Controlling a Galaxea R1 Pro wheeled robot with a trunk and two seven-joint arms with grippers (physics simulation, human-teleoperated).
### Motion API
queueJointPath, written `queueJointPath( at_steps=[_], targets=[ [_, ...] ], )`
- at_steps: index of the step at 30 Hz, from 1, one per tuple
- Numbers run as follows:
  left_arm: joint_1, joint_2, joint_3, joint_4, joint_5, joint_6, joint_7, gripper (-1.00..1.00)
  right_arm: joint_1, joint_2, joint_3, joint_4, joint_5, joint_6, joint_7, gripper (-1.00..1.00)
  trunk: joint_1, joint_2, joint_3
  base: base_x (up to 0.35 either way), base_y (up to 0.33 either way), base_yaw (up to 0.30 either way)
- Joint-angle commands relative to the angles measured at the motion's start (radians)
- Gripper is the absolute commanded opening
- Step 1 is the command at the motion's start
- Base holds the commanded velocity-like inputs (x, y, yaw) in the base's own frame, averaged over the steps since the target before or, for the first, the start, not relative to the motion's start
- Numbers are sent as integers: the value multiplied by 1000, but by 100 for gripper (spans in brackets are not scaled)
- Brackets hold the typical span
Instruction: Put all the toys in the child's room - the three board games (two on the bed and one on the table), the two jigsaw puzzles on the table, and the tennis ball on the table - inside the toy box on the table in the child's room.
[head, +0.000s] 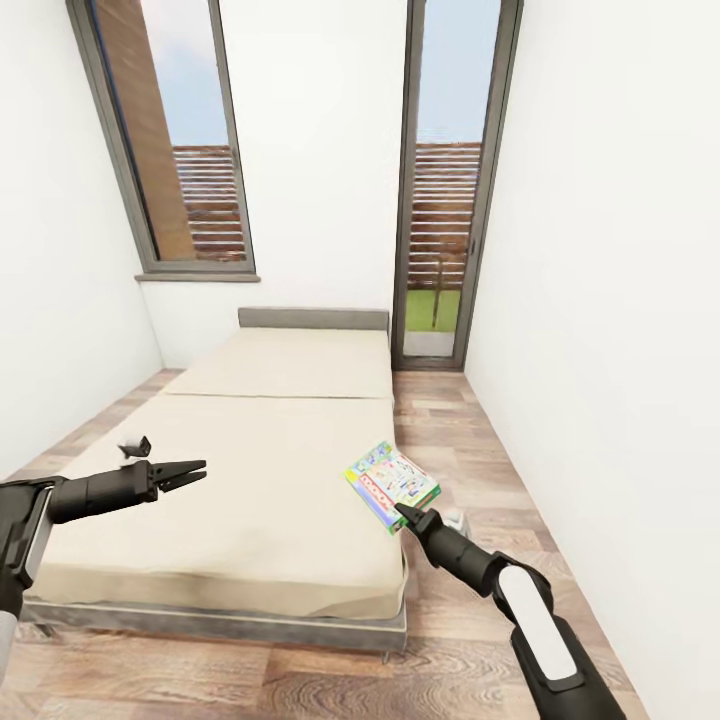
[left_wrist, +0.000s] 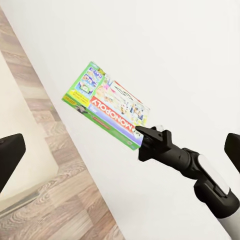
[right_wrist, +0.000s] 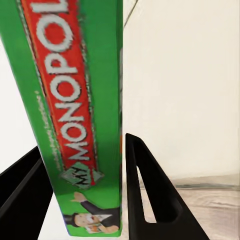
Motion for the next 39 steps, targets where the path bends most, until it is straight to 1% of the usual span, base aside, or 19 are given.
queueJointPath(
  at_steps=[1,5,7,10,15,37,39],
  targets=[
    [-1,1,0,0,-3,10,-5,100,0,-3,-1,0,2,5,3,-100,-4,7,2,0,0,0],
    [-1,-2,0,0,-3,9,-5,100,0,-23,3,-10,0,22,18,-100,-19,35,15,0,0,0],
    [-1,-2,-1,-1,-3,8,-5,100,0,-27,6,-17,1,26,30,-100,-27,49,21,0,0,0],
    [-1,-2,0,-1,-3,8,-5,100,0,-30,10,-24,1,28,44,-100,-39,70,30,0,0,0],
    [-1,-1,0,-1,-3,8,-5,100,0,-30,11,-31,2,27,48,-100,-58,105,46,0,0,30],
    [-1,-3,-2,-1,-3,5,-5,100,-2,-33,8,-20,4,22,49,-100,-142,259,129,0,0,257],
    [-1,-4,-17,-1,-3,5,-5,100,-2,-33,8,-20,4,23,49,-100,-150,273,137,0,0,242]
  ],
)
